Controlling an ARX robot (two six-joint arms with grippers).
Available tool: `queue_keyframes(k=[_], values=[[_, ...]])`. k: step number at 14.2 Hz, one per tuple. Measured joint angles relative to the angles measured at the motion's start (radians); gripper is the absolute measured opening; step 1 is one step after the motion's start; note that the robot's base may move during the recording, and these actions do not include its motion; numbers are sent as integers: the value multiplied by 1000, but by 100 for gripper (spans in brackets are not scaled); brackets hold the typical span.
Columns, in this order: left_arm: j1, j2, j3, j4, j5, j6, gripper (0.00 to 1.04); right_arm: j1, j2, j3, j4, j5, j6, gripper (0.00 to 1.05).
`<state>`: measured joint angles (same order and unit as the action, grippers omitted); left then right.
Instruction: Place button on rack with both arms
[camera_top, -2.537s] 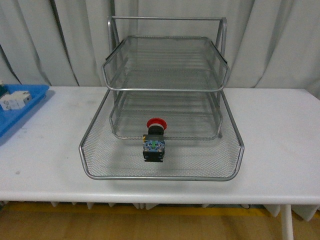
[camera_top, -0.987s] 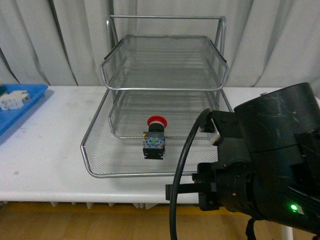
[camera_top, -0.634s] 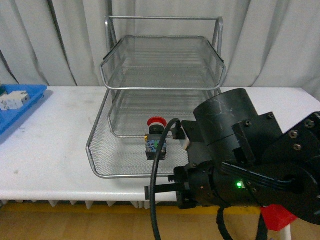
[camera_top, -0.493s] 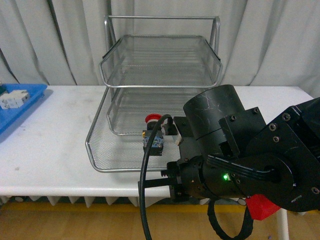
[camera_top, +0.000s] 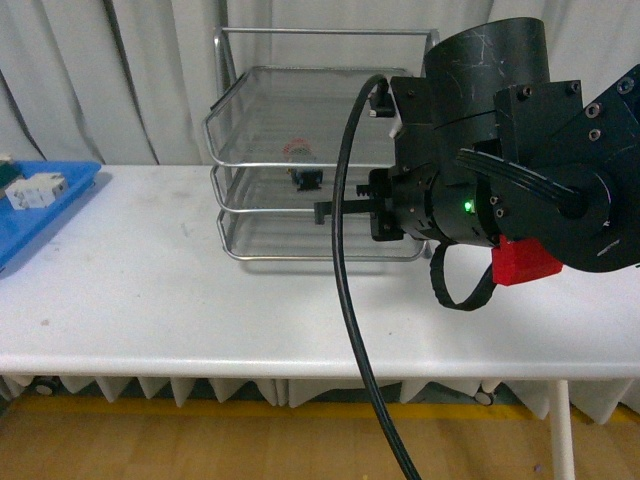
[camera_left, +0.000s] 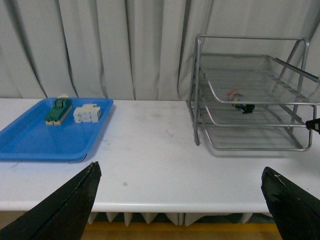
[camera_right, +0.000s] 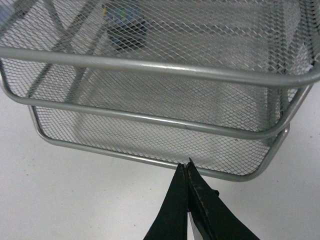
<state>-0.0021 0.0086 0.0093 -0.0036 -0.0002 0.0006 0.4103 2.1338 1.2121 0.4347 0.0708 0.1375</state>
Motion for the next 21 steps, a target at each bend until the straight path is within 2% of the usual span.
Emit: queue_keyframes(k=[3, 5, 7, 8, 9, 10, 12, 16, 21], values=[[0, 0, 0, 0, 0, 0, 98, -5, 30, -7, 11, -13, 2, 2], [0, 0, 0, 0, 0, 0, 98, -7, -72, -131, 73, -22, 5, 2], [0, 0, 0, 0, 0, 0, 98, -32, -217, -281, 209, 62, -9, 2], [0, 0, 0, 0, 0, 0, 98, -40, -295, -359, 297, 101, -34, 8], [0, 0, 0, 0, 1, 0, 98, -40, -307, -408, 494, 187, -68, 6], [0, 0, 0, 1, 2, 0, 98, -60, -320, -483, 620, 240, -95, 2], [2, 0, 0, 0, -1, 0, 98, -101, -373, -636, 710, 231, -117, 2], [2, 0, 0, 0, 0, 0, 98, -202, -616, -867, 743, 146, -131, 2], [2, 0, 0, 0, 0, 0, 98, -293, -895, -1066, 640, 53, -131, 2]])
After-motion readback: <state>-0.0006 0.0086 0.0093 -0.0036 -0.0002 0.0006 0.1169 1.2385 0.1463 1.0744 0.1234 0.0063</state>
